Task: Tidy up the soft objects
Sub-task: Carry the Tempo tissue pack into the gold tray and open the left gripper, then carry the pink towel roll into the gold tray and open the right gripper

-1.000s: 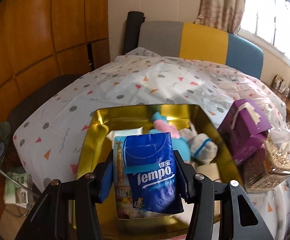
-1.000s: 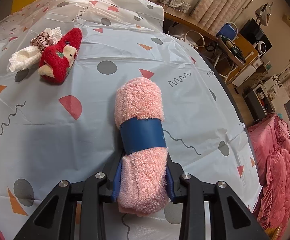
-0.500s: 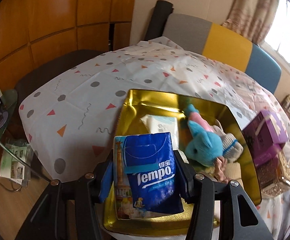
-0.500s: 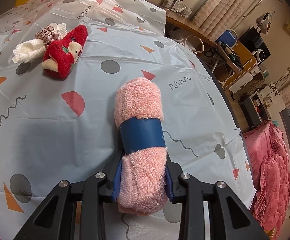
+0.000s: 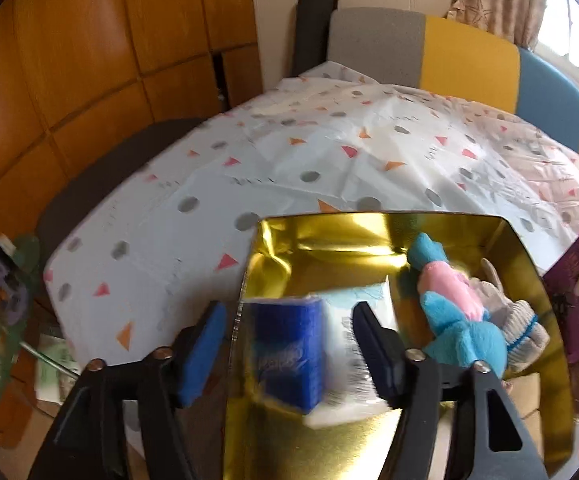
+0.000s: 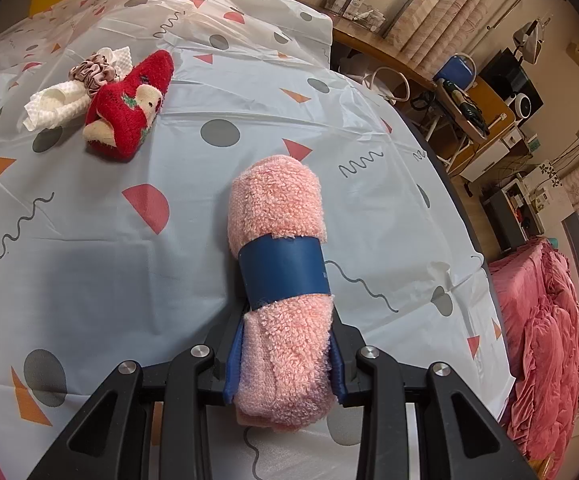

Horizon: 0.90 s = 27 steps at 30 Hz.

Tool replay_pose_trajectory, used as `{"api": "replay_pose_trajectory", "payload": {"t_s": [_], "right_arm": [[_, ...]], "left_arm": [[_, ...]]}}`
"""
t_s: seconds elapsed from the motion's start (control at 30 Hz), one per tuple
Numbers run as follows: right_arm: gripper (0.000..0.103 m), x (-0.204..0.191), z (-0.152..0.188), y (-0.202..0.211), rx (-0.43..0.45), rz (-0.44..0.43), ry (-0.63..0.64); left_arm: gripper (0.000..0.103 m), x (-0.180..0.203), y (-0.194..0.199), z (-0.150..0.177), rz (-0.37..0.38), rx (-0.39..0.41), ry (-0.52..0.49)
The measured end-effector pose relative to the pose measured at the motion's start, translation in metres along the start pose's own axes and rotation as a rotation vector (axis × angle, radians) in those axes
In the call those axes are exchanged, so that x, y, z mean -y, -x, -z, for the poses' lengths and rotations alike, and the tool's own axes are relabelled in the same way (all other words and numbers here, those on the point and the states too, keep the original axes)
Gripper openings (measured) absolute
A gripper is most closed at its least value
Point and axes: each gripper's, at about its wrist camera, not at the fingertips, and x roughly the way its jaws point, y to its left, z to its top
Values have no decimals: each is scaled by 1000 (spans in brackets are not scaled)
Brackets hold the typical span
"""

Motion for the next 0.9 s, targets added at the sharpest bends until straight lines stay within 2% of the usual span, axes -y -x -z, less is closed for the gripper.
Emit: {"api": "replay_pose_trajectory", "payload": {"t_s": [0.1,0.33,0.6,0.73,0.9], "right_arm": [[34,0,-1,-1,1,4,6],[34,0,-1,-2,1,3,2],[34,2,-1,-2,-2,-11,-16],[33,9,-4,-1,-10,-72,-66],[33,2,-7,5,-9,-218,-87]], "left_arm": [[83,0,13,8,1,39,17],[83,6,41,29,91,50,51],[83,21,71,41,149,75,13],[83,26,80,46,165,81,-8],[83,26,84,50,173,77,-12]]}}
